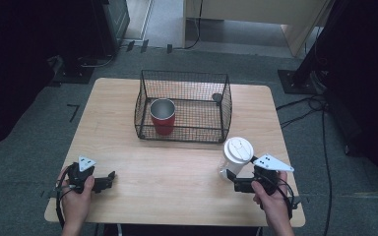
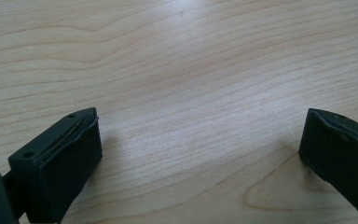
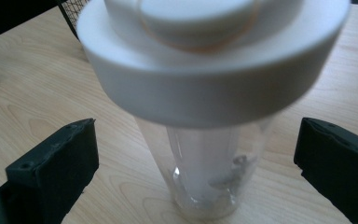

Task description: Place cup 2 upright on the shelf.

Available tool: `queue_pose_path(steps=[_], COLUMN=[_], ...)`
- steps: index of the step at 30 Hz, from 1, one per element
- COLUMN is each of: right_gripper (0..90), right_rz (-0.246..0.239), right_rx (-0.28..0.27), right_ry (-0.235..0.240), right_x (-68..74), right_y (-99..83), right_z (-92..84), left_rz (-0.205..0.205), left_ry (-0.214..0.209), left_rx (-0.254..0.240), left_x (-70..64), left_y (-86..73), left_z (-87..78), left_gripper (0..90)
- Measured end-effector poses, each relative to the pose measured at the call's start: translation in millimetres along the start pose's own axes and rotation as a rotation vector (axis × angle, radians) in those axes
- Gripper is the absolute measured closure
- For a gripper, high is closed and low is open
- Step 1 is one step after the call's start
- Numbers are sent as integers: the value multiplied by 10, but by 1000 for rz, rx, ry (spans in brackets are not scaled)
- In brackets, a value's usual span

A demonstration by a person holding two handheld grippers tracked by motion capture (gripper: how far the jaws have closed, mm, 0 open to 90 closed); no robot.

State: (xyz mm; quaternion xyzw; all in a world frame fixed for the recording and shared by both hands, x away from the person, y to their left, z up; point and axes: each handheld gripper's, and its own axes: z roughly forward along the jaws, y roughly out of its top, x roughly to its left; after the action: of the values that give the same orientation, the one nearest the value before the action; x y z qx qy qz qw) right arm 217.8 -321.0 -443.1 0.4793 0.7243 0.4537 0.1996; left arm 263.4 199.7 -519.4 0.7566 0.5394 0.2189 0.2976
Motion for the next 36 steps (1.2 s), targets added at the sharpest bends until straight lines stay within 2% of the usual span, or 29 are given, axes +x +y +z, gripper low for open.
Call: queue_pose_path(steps=[7, 20, 36], right_gripper=[0, 62, 93], right_rz=[0, 46, 36], right_rx=[-26, -79, -80], right_ry=[9, -30, -68], right_x=[34, 24, 50], right_y=[87, 119, 105], right_z=[60, 191, 287], left_rz=[11, 13, 15], left_ry=[-6, -9, -9], left_rx=[1, 2, 2], left_x=[-2, -3, -3], left_y=[0, 0, 0], left_z=[-1, -1, -1], left_gripper=[0, 0, 0])
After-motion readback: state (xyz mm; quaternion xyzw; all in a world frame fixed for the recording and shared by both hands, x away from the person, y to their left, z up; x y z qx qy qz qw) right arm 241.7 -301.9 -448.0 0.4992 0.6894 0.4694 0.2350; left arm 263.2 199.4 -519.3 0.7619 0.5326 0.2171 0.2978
